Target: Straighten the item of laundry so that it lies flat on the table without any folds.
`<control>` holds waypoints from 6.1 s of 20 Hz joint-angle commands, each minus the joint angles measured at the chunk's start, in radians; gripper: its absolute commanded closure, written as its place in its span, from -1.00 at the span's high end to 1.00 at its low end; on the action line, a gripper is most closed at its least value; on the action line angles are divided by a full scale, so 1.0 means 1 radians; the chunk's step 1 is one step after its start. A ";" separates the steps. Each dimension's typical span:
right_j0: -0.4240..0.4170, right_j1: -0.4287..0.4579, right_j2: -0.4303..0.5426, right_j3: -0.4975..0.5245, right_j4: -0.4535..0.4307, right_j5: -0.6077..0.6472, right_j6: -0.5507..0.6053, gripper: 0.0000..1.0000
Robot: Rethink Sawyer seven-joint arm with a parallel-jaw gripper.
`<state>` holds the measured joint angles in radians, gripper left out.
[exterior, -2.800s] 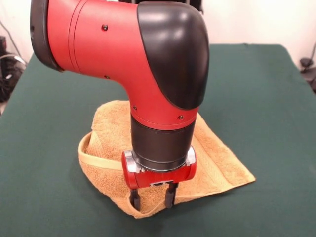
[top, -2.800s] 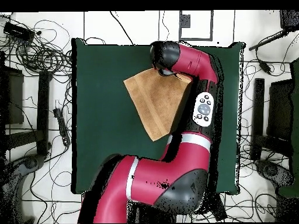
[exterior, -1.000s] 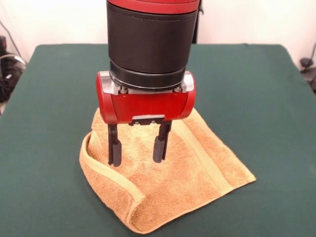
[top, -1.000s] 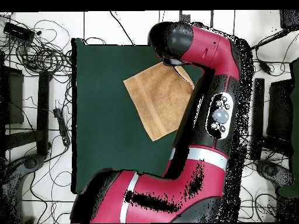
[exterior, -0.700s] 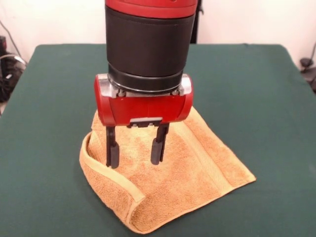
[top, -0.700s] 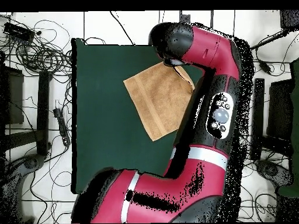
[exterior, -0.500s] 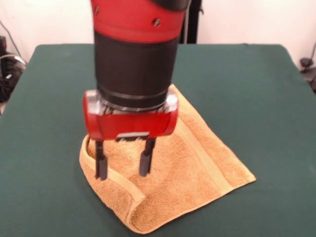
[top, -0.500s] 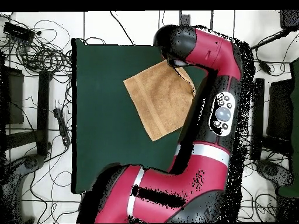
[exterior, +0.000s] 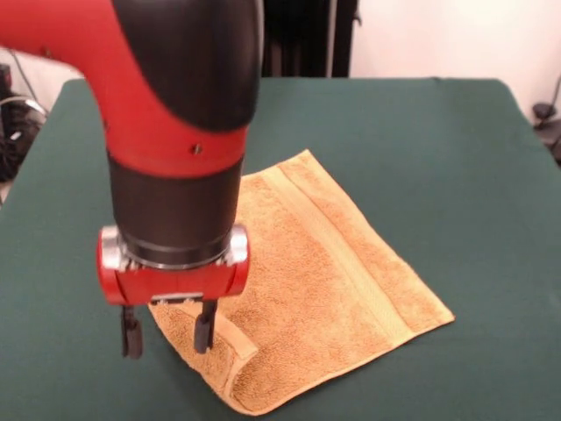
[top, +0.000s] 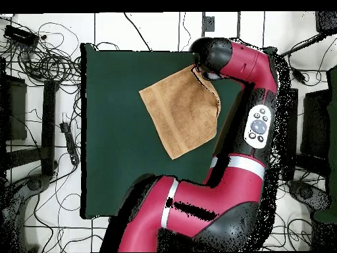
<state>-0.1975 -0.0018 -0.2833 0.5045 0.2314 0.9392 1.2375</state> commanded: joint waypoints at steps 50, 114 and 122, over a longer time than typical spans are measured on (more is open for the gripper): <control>0.021 -0.064 0.125 0.104 -0.014 0.170 0.047 1.00; -0.031 -0.063 0.264 0.377 -0.153 -0.184 0.025 1.00; -0.025 -0.058 0.267 0.348 -0.165 -0.157 0.048 1.00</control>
<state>-0.2353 -0.1073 -0.1275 0.7485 0.0902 0.7909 1.2375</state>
